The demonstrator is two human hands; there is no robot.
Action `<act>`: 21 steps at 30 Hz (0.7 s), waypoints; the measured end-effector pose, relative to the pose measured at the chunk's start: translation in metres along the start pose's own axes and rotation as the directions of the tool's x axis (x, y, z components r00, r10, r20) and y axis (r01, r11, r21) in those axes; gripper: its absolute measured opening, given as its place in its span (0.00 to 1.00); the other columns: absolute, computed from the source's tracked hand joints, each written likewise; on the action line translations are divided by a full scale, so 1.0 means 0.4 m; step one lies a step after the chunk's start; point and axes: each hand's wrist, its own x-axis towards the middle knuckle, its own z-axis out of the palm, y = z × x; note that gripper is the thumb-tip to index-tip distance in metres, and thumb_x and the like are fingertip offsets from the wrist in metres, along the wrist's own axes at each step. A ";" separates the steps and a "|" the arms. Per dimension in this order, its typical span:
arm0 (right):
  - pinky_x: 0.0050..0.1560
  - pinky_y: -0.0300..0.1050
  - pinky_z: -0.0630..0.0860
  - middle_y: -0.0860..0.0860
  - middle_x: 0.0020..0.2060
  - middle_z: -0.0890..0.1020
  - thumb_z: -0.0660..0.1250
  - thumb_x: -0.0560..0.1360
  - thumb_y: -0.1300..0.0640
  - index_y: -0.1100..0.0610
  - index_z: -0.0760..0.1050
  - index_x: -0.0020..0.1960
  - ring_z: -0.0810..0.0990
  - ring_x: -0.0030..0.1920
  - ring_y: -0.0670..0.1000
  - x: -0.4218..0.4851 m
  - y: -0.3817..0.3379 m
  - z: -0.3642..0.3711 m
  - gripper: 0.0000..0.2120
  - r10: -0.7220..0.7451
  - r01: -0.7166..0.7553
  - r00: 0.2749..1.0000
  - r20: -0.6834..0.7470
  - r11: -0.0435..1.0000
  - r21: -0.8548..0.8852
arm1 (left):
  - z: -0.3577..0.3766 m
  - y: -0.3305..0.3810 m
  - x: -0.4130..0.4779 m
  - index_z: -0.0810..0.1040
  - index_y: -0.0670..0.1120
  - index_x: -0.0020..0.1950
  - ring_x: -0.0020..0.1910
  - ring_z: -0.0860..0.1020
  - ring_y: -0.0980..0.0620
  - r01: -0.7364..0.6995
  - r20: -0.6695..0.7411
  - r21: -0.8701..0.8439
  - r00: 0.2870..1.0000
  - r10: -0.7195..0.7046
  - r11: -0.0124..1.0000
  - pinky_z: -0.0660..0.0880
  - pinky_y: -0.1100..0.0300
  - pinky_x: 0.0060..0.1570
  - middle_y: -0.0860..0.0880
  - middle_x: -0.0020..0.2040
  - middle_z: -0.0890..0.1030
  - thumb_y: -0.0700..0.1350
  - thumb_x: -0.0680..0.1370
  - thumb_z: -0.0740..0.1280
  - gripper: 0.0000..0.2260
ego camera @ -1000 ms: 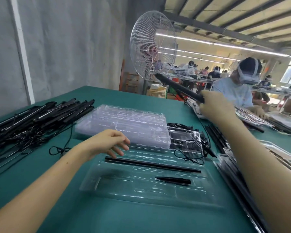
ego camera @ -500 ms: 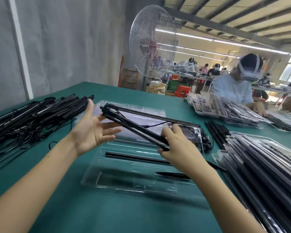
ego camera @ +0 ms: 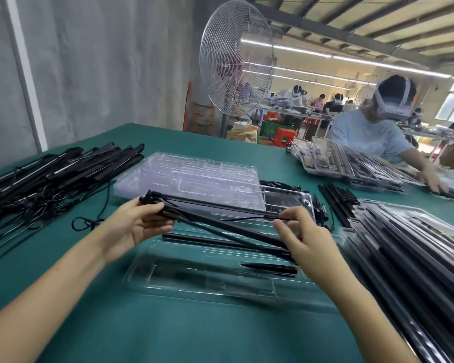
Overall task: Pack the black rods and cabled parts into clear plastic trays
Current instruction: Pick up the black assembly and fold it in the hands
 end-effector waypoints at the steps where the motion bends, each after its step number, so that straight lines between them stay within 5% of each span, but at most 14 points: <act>1: 0.43 0.46 0.75 0.44 0.42 0.81 0.60 0.75 0.40 0.44 0.67 0.51 0.79 0.38 0.40 -0.001 0.012 -0.003 0.10 0.035 -0.034 0.998 -0.061 0.999 0.018 | -0.001 -0.006 -0.001 0.77 0.39 0.46 0.37 0.83 0.46 0.001 -0.006 -0.013 1.000 -0.001 1.000 0.80 0.60 0.35 0.38 0.41 0.83 0.41 0.67 0.71 0.10; 4: 0.42 0.56 0.79 0.51 0.31 0.82 0.63 0.77 0.50 0.52 0.72 0.52 0.82 0.33 0.52 -0.003 0.043 -0.025 0.07 0.143 -0.132 0.972 -0.184 0.989 0.073 | -0.006 -0.016 0.001 0.76 0.40 0.45 0.37 0.83 0.47 -0.008 -0.015 -0.044 1.000 0.007 0.999 0.80 0.60 0.35 0.39 0.41 0.83 0.40 0.67 0.70 0.09; 7: 0.43 0.50 0.79 0.47 0.29 0.82 0.60 0.78 0.46 0.55 0.78 0.48 0.82 0.33 0.49 -0.007 0.074 -0.060 0.14 0.269 -0.250 0.945 -0.185 0.961 0.122 | -0.006 -0.024 0.003 0.79 0.43 0.41 0.38 0.83 0.46 -0.004 -0.002 -0.056 1.000 0.004 0.998 0.80 0.60 0.36 0.40 0.40 0.83 0.41 0.65 0.75 0.09; 11: 0.39 0.47 0.79 0.46 0.42 0.85 0.58 0.79 0.47 0.52 0.79 0.49 0.82 0.39 0.56 -0.012 0.091 -0.082 0.13 0.365 -0.308 0.929 -0.051 0.845 0.437 | -0.009 -0.034 0.001 0.81 0.46 0.39 0.39 0.83 0.46 -0.004 0.036 -0.039 0.999 0.006 0.999 0.80 0.59 0.38 0.41 0.41 0.83 0.46 0.54 0.84 0.19; 14: 0.40 0.47 0.79 0.46 0.48 0.84 0.59 0.80 0.55 0.50 0.77 0.52 0.84 0.35 0.57 -0.017 0.079 -0.093 0.08 0.349 -0.270 0.937 -0.012 0.745 0.609 | -0.004 -0.042 0.002 0.81 0.46 0.41 0.40 0.83 0.46 -0.014 0.049 -0.080 0.999 0.018 0.997 0.80 0.58 0.39 0.42 0.43 0.83 0.41 0.67 0.74 0.05; 21: 0.38 0.38 0.79 0.50 0.36 0.85 0.65 0.76 0.63 0.53 0.78 0.51 0.83 0.33 0.50 -0.032 0.054 -0.092 0.08 0.142 -0.053 0.973 -0.183 0.905 0.422 | 0.006 -0.044 -0.005 0.82 0.48 0.38 0.41 0.84 0.47 -0.042 0.027 -0.095 0.999 0.045 0.995 0.80 0.60 0.39 0.44 0.42 0.83 0.41 0.70 0.68 0.04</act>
